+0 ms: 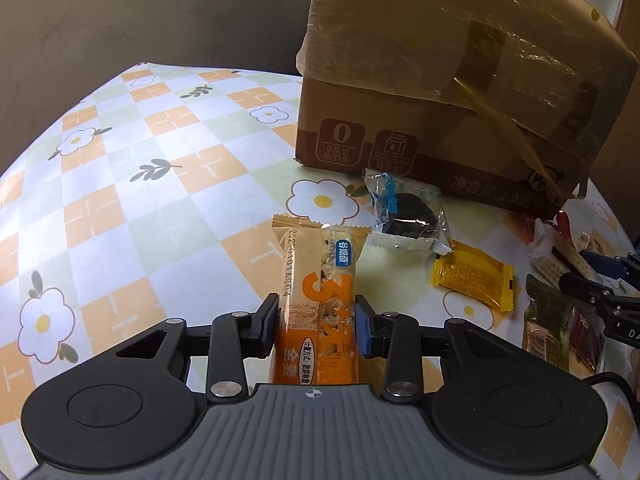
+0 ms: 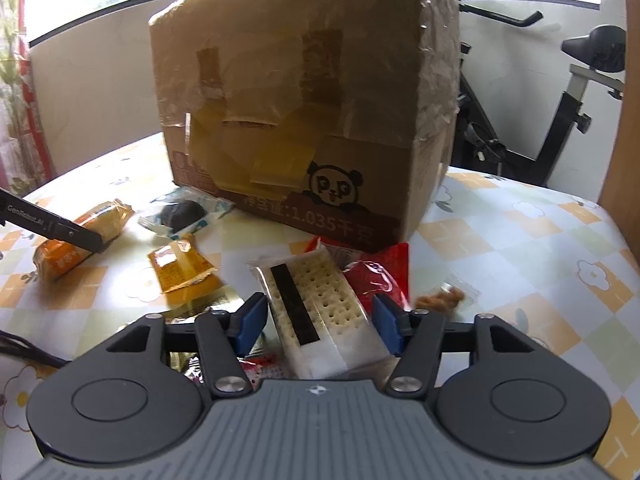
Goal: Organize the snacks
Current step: 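Lift the cracker bar with the left tool while the right tool carries the cracker pack to the box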
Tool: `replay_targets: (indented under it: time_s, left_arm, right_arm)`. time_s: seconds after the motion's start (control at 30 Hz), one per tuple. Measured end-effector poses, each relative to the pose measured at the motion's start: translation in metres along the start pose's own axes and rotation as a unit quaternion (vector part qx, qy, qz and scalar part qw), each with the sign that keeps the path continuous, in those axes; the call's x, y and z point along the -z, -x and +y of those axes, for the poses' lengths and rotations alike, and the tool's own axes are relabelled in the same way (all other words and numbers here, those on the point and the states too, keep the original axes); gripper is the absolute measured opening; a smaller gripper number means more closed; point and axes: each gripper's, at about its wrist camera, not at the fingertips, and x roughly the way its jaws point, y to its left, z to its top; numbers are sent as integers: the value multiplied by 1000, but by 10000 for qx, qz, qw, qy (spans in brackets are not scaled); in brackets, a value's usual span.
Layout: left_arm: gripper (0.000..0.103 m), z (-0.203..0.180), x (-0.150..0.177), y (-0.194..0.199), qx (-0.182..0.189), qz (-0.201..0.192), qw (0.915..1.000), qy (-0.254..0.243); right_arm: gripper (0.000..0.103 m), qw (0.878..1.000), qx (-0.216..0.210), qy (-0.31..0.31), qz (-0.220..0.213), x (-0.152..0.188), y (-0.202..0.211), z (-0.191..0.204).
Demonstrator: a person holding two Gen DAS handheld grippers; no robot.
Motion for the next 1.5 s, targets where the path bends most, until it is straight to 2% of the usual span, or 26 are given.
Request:
replay_targets:
  time_s: [0.07,0.3,0.43,0.7,0.83,1.07,1.27,1.5]
  left_arm:
    - [40,-4,1,0,-50,-15,10000,-63]
    - [40,-9,5,1,-151,-116,9998,-101]
    - [40,-2,6,5,184,-95,9997,117]
    - [40,1,2,20,469,-332,9981,220]
    - [40,4,0,25,545,-424,9974,221]
    - [40,8,-7,40,690,-720,9948,194]
    - [40,7,-35,64,857,-1177,9893,-79]
    - [40,-3,-95,106,1199,-1929,9734,-285]
  right_arm:
    - [59,9999,-129,52,95,-1,-3,1]
    - [58,9997,-101,58,218,-2,-8,2]
    - [53,9999,-8,85,101,-1,-5,4]
    - [51,9997,-85,110,223,-6,1,4]
    - [51,9997,-37,209,129,-10,21,8]
    - [51,10000,-53,-29,-52,-12,59,14]
    - [51,9976,-48,-230,-649,-51,92,23]
    - [51,9890,-55,-414,-1422,-127,108,31]
